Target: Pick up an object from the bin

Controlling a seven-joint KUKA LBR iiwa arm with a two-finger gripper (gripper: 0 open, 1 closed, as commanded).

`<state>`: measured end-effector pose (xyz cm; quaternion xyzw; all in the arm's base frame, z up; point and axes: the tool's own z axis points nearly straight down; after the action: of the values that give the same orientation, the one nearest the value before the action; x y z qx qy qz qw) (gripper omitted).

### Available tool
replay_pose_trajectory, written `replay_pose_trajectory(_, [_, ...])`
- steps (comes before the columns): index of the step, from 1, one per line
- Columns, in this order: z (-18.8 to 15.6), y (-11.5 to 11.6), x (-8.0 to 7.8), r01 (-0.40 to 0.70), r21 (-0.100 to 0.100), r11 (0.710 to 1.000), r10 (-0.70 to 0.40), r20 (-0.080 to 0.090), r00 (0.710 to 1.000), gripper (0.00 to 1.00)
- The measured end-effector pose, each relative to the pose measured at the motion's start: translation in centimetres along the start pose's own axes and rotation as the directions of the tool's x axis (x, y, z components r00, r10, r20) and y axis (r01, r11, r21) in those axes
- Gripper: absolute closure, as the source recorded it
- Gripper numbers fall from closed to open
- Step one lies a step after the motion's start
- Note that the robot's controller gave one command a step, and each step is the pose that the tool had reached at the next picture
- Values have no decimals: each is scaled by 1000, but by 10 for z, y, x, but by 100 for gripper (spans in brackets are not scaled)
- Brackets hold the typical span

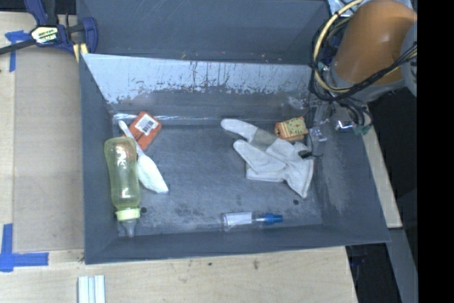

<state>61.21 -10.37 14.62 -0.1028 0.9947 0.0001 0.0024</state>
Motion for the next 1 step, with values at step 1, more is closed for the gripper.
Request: replay_pose_trajectory(1, [10, -35, 7, 19, 4, 1000, -19, -2, 1000, 0])
